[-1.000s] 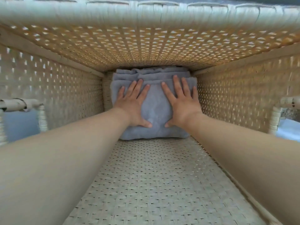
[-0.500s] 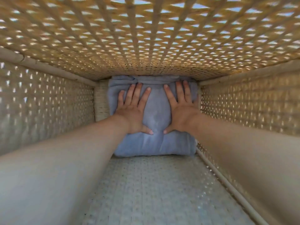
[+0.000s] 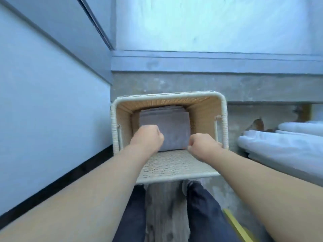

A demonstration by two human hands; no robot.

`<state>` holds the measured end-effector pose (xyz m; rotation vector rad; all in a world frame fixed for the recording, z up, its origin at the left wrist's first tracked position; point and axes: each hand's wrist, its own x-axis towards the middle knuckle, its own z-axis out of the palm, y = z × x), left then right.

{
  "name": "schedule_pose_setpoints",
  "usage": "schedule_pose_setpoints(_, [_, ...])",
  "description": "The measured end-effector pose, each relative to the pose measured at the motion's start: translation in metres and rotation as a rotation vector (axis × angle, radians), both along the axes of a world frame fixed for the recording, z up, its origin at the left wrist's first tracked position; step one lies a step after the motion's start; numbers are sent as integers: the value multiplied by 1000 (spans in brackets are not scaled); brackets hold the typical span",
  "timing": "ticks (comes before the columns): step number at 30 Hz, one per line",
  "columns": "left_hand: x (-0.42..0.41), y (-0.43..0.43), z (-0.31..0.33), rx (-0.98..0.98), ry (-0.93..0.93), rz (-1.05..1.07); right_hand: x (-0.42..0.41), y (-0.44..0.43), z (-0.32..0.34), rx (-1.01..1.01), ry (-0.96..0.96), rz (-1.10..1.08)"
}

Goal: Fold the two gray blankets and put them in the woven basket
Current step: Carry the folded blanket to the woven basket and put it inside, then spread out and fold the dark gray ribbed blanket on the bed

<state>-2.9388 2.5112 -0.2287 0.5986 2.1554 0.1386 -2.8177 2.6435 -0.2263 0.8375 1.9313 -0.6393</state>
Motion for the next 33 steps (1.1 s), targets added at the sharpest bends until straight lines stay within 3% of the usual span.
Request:
schedule_pose_setpoints(4, [-21, -6, 158, 99, 95, 71, -25, -18, 135, -3, 319, -112])
schedule_pose_setpoints(8, [-48, -26, 291, 253, 269, 273, -36, -32, 241, -10, 597, -198])
schedule_pose_setpoints(11, [-40, -66, 370, 341, 406, 443, -6, -47, 293, -45, 633, -251])
schedule_pose_setpoints(14, [-2, -119, 418, 337, 507, 633, 30, -67, 327, -72, 574, -162])
schedule_pose_setpoints(19, [81, -215, 454, 291, 616, 964, 48, -125, 370, -190, 553, 153])
schedule_pose_setpoints(23, [162, -316, 458, 236, 718, 1274, 50, -212, 396, -232, 564, 531])
schedule_pose_setpoints(28, [304, -449, 425, 121, 666, 1654, 57, -395, 438, -385, 774, 912])
schedule_pose_setpoints(33, [442, -540, 390, -29, 518, 2043, 92, -598, 487, -659, 849, 1145])
